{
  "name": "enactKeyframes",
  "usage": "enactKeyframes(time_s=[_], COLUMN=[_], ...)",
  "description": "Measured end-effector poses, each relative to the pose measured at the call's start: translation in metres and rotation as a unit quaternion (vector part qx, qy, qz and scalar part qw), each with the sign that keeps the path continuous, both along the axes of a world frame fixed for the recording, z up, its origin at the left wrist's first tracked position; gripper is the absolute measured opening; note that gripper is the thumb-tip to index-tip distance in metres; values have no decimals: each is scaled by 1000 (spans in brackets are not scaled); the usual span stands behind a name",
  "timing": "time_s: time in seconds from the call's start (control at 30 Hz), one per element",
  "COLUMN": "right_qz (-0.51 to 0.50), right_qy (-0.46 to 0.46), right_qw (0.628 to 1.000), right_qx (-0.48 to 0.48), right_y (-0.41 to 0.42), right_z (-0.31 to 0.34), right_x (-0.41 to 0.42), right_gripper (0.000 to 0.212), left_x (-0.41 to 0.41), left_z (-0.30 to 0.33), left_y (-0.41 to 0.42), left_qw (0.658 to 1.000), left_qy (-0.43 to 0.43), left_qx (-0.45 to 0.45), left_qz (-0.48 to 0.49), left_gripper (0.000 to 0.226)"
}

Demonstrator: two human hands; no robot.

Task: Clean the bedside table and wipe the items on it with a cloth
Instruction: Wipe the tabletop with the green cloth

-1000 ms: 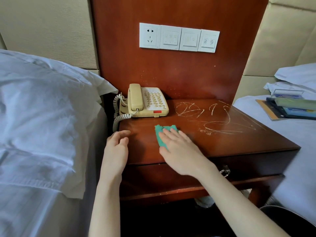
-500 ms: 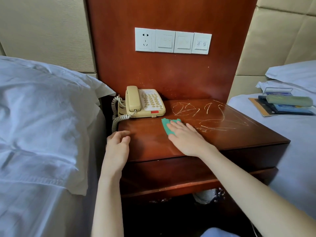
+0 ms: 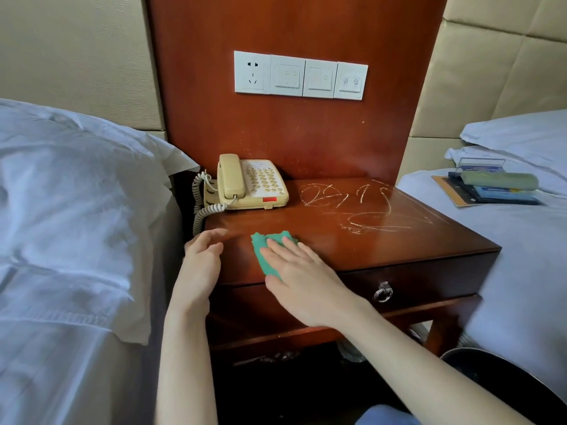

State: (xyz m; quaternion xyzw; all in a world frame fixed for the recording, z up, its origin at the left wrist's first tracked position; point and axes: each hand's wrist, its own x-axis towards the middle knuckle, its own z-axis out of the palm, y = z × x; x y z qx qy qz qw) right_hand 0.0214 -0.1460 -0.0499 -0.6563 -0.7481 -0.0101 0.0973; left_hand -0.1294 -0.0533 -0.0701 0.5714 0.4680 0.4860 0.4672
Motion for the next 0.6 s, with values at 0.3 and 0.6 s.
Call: enactKeyframes(time_s=[0.3,0.6], right_qz=[-33,-158], right_qy=[33,25], right_qw=[999,987], right_qx=[0,-25], right_y=[7,-5], right_z=[0,10], right_x=[30,127], right_gripper=[54,51], left_x=[0,-1], left_z=[1,0], left_y=[-7,-7], left_qw=[999,999], left_qy=[30,34], left_qx=[17,22], left_qz=[15,19], left_gripper=[32,24])
